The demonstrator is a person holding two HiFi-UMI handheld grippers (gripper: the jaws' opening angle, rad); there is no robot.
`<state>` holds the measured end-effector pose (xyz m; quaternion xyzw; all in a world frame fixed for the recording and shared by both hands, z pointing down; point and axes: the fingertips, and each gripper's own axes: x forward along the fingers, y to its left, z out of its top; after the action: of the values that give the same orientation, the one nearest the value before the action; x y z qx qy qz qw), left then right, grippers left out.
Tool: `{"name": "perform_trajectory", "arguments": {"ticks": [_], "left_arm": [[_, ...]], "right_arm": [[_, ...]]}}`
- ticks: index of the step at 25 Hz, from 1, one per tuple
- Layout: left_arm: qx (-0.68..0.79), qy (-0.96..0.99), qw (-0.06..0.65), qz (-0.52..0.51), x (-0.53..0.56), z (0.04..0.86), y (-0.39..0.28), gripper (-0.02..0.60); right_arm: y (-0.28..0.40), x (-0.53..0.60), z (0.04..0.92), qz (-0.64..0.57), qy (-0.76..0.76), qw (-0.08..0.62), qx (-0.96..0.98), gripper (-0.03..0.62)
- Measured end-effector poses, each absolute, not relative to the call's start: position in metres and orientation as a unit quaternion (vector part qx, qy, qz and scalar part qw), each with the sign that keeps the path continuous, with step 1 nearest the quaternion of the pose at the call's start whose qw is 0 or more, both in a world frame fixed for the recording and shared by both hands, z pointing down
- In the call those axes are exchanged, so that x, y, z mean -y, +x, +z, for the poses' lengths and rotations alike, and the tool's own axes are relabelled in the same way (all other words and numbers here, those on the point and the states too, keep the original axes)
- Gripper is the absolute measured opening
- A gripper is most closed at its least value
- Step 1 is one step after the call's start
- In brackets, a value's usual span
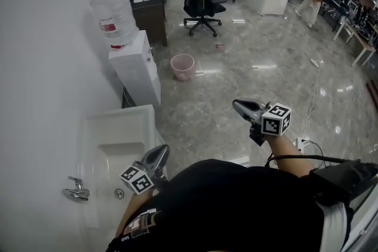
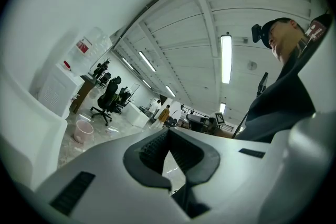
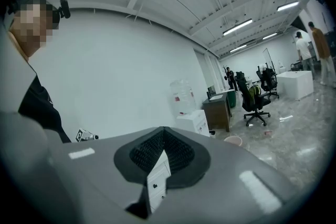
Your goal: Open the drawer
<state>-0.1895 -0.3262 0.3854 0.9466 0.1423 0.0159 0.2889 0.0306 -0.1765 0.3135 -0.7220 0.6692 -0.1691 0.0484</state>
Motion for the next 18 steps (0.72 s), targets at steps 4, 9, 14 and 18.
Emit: {"name": "perform_trajectory", "arguments": {"ticks": [4, 9, 14, 18], "left_arm": [[-0.103, 0.952, 0.288, 0.004, 0.311, 0.388, -0.162, 0.000], [-0.051, 0.954, 0.296, 0.013, 0.282, 0.402, -0.134, 0.000], [0.015, 0.947, 0.317, 0.041, 0.280, 0.436, -0.110, 0.000], [0.047, 0.944, 0.320, 0.064, 0.277, 0.461, -0.098, 0.000]], "right_arm": [[0.062, 0.150, 0.316, -0.166, -0.711, 0.039, -0.682, 0.002], [0.101, 0.121, 0.319, -0.162, -0.693, 0.046, -0.701, 0.002], [0.133, 0.101, 0.347, -0.181, -0.682, 0.047, -0.707, 0.001], [0.149, 0.095, 0.368, -0.193, -0.676, 0.044, -0.710, 0.000]]}}
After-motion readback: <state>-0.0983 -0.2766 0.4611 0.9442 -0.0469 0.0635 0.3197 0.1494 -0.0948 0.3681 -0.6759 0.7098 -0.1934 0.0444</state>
